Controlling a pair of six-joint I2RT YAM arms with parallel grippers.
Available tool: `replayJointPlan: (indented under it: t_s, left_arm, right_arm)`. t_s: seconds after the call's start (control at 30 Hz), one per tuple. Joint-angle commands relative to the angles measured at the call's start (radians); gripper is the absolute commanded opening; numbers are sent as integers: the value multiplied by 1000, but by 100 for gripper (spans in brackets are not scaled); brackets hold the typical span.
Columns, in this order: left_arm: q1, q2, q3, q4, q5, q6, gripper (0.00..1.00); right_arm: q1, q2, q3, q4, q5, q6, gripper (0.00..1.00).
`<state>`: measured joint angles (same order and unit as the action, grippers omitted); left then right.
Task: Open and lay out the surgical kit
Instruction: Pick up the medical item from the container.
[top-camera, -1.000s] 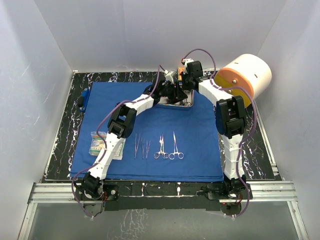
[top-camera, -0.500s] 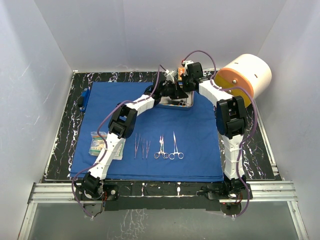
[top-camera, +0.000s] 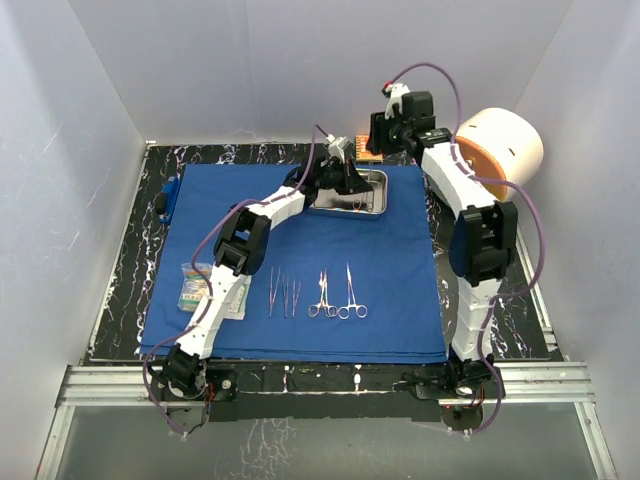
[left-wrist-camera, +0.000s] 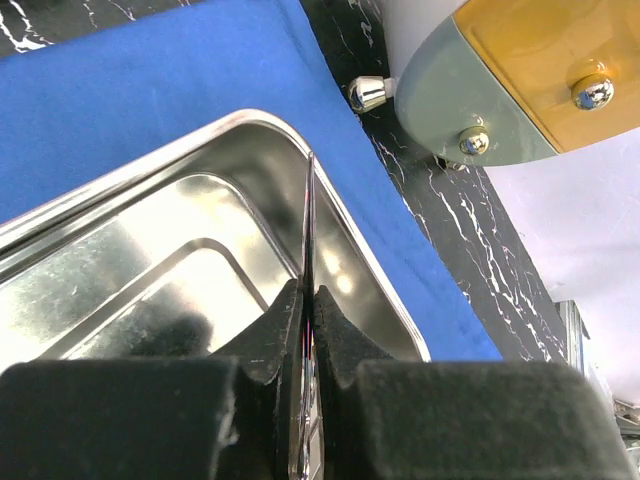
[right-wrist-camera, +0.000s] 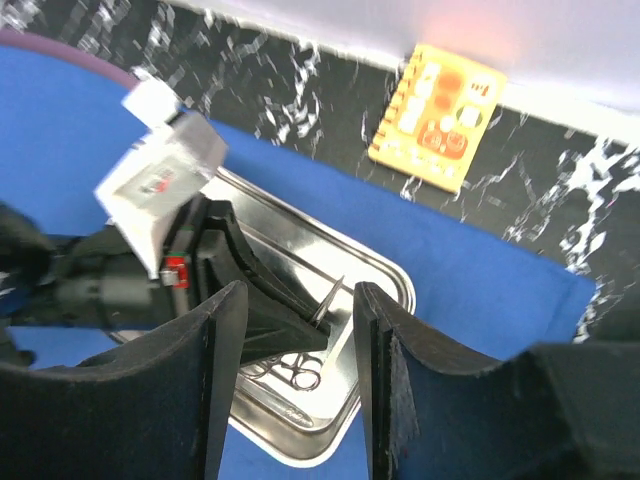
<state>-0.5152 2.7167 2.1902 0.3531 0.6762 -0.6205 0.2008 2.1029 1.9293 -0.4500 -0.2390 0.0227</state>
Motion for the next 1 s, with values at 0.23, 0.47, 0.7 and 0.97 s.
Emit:
replayJointPlan:
  t_s: [0.23, 0.47, 0.7, 0.97]
  left_arm:
    - [53, -221, 2, 8, 58, 28, 0]
    - [92, -366, -59, 21, 102, -19, 0]
    - [112, -579, -253, 7, 165, -38, 0]
    - [132, -817, -443, -110, 175, 40, 0]
  right_arm:
    - [-11, -185, 38, -10, -100, -37, 48]
    - [-11, -227, 40, -8, -228, -57, 52]
    - [-12, -289, -1, 21, -449, -54, 58]
    - [-12, -396, -150, 86, -720, -23, 72]
